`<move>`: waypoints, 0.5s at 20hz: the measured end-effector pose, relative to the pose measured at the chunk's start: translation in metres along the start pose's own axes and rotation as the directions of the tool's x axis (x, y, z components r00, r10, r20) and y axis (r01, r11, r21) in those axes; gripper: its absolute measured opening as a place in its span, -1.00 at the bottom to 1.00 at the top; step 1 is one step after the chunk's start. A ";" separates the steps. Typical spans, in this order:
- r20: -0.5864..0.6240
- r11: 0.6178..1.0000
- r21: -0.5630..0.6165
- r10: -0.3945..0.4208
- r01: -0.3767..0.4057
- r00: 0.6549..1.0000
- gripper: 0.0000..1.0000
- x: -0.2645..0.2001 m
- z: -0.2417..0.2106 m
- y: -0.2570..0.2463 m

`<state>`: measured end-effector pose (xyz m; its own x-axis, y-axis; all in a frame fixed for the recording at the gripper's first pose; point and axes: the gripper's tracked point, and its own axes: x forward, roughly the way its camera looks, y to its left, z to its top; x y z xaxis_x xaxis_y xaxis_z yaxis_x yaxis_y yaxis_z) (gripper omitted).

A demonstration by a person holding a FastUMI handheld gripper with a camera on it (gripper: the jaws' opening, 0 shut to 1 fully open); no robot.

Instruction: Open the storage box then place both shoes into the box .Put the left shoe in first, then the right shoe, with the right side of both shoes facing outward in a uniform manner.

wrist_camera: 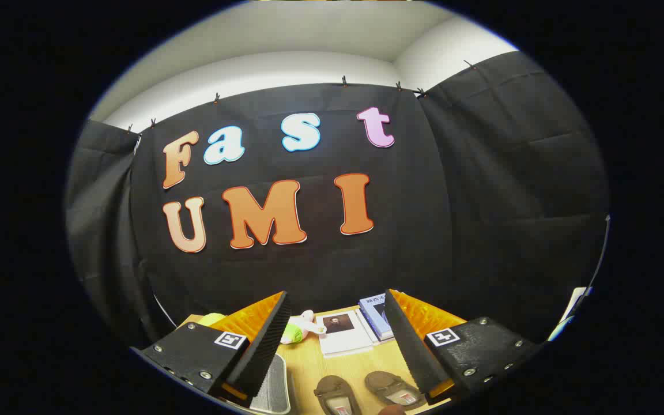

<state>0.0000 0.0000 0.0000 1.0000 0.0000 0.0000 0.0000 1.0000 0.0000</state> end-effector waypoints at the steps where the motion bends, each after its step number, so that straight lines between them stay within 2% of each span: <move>1: 0.001 1.000 -0.006 -0.002 0.002 1.000 0.95 0.000 0.000 0.000; 10: -0.020 1.000 -0.010 0.016 -0.016 1.000 0.95 0.005 -0.010 0.008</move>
<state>0.0045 0.0078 -0.0102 0.9997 0.0160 -0.0204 -0.0162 0.9998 -0.0099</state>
